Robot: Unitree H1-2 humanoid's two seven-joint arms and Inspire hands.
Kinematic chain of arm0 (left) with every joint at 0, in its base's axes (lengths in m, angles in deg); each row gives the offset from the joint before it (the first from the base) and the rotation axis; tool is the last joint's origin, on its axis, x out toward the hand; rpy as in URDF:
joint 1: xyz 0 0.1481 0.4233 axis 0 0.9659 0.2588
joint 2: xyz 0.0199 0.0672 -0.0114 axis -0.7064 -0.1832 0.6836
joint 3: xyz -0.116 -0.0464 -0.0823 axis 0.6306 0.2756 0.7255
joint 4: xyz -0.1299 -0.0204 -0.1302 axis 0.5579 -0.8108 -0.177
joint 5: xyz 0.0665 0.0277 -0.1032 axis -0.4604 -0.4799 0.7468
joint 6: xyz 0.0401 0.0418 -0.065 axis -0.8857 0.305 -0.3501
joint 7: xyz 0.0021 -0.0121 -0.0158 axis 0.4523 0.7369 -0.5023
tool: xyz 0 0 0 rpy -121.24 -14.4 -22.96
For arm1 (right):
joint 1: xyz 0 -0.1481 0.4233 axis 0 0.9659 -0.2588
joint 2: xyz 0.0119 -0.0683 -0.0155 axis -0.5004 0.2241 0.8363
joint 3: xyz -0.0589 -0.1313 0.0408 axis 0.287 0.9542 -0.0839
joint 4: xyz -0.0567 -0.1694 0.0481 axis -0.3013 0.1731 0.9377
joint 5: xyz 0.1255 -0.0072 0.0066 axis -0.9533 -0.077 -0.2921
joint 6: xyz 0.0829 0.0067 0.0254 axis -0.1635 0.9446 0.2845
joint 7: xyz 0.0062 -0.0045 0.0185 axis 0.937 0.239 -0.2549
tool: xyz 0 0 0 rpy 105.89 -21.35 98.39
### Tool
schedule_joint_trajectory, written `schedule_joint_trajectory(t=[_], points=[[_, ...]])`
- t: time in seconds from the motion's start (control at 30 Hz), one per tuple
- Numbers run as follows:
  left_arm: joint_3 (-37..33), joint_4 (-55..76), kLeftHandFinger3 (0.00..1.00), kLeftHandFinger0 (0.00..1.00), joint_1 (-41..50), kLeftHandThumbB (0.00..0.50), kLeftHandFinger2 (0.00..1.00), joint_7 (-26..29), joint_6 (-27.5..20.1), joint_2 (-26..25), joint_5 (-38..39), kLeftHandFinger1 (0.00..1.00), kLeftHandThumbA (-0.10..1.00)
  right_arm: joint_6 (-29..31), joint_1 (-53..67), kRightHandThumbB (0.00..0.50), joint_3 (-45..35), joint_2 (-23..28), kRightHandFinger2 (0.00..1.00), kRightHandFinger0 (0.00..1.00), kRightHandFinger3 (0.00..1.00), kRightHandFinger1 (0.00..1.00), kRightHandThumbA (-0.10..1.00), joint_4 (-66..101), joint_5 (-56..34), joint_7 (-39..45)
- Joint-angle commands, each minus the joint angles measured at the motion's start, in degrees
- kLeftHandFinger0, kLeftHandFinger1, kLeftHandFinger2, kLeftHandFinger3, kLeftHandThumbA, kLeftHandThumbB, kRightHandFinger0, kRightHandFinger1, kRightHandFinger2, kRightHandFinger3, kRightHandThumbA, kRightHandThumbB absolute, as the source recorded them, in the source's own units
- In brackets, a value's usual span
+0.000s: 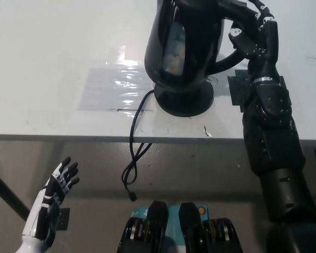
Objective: A kettle and its base are kept separately on the desk infront of the robot and the robot uses its right hand to lift the kettle by its handle and places it on its base to align it correctly.
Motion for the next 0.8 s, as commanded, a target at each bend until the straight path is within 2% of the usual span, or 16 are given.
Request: schedule_joint_trajectory(t=[0.0, 0.13, 0.3, 0.43, 0.6, 0.67, 0.77], points=[[0.2, 0.6, 1.0, 1.0, -0.7, 0.152, 1.0, -1.2, -2.4, -1.3, 0.9, 1.0, 1.0, 7.7, -5.1, 0.119, 0.6, 1.1, 0.65, 0.0, 0.74, 0.25, -0.1, 2.6, 0.7, -0.3], [0.1, 1.0, 1.0, 1.0, -0.6, 0.138, 1.0, -1.3, -2.1, -1.2, 1.1, 1.0, 1.0, 7.2, -4.8, 0.142, 0.4, 1.2, 0.66, 0.0, 0.71, 0.26, -0.1, 3.1, 0.3, 0.0], [0.1, 1.1, 1.0, 1.0, -0.9, 0.136, 1.0, -1.2, -1.9, -1.3, 0.8, 1.0, 1.0, 7.0, -4.6, 0.128, 0.6, 1.2, 0.69, 0.0, 0.71, 0.29, -0.1, 3.3, 0.4, 0.1], [0.2, 0.6, 1.0, 1.0, -1.2, 0.157, 1.0, -1.3, -2.2, -1.6, 0.4, 1.0, 1.0, 6.9, -4.5, 0.119, 0.7, 1.1, 0.71, 0.0, 0.75, 0.3, -0.1, 3.7, 0.3, 0.4], [0.3, 0.6, 1.0, 1.0, -1.3, 0.144, 1.0, -1.5, -2.2, -1.5, 1.1, 1.0, 1.0, 6.4, -4.0, 0.131, 0.7, 0.9, 0.72, 0.0, 0.75, 0.3, -0.1, 4.3, -0.3, 1.0], [0.0, 0.7, 1.0, 1.0, -1.2, 0.168, 1.0, -1.5, -1.6, -1.2, 0.9, 1.0, 1.0, 5.6, -2.9, 0.122, 0.7, 1.1, 0.72, 0.0, 0.75, 0.3, -0.1, 5.8, -0.5, 1.6], [0.0, 0.8, 1.0, 1.0, -1.2, 0.142, 1.0, -1.9, -1.9, -1.4, 1.3, 1.0, 1.0, 5.0, -2.0, 0.123, 1.2, 1.3, 0.73, 0.0, 0.75, 0.32, -0.1, 6.8, 0.6, 1.3]])
